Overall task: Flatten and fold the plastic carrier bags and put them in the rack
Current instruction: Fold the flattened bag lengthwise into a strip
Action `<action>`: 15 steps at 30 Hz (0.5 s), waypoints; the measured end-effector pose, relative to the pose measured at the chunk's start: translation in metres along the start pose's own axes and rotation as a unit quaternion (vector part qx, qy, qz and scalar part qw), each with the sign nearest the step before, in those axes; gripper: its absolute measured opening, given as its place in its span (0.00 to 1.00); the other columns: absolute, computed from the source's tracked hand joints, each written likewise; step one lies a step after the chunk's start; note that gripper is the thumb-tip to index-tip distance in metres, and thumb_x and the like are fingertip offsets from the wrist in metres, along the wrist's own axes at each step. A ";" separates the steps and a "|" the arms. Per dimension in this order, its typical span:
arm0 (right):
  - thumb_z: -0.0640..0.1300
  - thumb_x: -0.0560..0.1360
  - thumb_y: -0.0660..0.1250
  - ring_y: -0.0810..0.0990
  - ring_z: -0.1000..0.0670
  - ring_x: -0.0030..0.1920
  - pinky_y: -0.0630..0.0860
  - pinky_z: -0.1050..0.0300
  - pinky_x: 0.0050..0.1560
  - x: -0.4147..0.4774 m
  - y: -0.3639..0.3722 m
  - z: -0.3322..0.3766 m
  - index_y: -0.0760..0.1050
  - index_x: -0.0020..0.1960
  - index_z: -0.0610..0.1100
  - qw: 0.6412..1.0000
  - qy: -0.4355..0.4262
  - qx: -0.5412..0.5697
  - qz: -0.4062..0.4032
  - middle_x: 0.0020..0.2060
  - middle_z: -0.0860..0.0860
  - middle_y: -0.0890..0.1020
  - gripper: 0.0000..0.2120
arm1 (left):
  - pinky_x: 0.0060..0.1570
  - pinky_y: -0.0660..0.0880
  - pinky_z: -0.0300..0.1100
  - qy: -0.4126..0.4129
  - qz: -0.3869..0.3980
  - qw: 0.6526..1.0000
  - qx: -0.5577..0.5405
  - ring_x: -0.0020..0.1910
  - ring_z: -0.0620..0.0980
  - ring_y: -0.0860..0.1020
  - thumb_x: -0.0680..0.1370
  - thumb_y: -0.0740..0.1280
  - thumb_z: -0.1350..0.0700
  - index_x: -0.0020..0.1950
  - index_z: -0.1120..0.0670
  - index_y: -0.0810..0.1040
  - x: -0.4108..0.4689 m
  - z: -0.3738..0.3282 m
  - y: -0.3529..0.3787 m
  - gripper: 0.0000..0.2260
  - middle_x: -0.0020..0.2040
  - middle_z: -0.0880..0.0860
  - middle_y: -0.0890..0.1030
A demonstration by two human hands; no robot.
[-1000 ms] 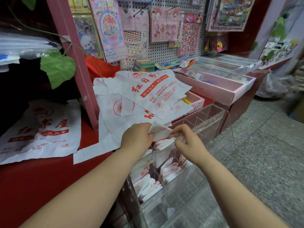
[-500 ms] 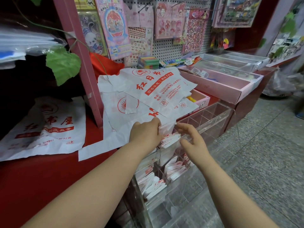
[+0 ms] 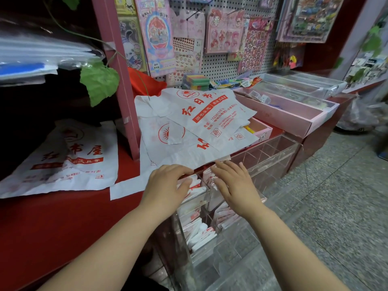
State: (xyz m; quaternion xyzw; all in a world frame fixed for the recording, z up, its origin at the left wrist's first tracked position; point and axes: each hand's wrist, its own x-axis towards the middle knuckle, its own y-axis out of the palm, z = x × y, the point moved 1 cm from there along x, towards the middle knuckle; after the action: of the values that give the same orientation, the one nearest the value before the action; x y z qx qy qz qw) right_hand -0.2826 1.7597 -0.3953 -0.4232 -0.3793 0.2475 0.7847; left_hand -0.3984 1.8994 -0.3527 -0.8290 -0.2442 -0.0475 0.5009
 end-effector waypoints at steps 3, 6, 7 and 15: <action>0.66 0.69 0.38 0.61 0.47 0.71 0.43 0.58 0.68 -0.003 -0.004 0.005 0.70 0.67 0.46 0.999 0.029 0.015 -0.003 0.68 0.50 0.69 0.39 | 0.56 0.66 0.42 -0.004 -0.003 1.000 -0.018 0.53 0.49 0.75 0.74 0.60 0.47 0.51 0.52 0.81 -0.022 0.020 -0.012 0.14 0.50 0.46 0.80; 0.56 0.73 0.48 0.71 0.42 0.64 0.57 0.52 0.67 -0.003 -0.012 0.017 0.76 0.60 0.41 0.997 0.031 0.019 -0.072 0.61 0.45 0.77 0.29 | 0.54 0.70 0.46 0.004 -0.018 1.000 -0.015 0.49 0.49 0.77 0.68 0.54 0.42 0.46 0.53 0.83 -0.042 0.040 -0.022 0.22 0.45 0.43 0.80; 0.53 0.73 0.51 0.76 0.41 0.59 0.61 0.55 0.63 -0.003 -0.014 0.024 0.78 0.56 0.39 0.994 0.015 0.008 -0.105 0.56 0.44 0.80 0.25 | 0.54 0.69 0.45 0.000 -0.023 1.000 -0.012 0.49 0.47 0.77 0.68 0.53 0.42 0.45 0.53 0.83 -0.049 0.046 -0.027 0.22 0.44 0.41 0.79; 0.45 0.70 0.60 0.72 0.51 0.47 0.66 0.60 0.51 -0.004 0.022 0.118 0.79 0.47 0.38 0.987 -0.125 0.039 -0.095 0.43 0.45 0.83 0.14 | 0.49 0.73 0.51 -0.070 -0.063 0.987 0.130 0.52 0.52 0.79 0.73 0.67 0.56 0.47 0.54 0.83 -0.136 0.120 -0.100 0.07 0.50 0.53 0.83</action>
State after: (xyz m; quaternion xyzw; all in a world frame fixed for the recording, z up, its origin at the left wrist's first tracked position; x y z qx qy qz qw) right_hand -0.3813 1.8240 -0.3742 -0.3204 -0.5032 0.2371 0.7667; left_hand -0.5831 1.9910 -0.3756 -0.7413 -0.3343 0.0112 0.5819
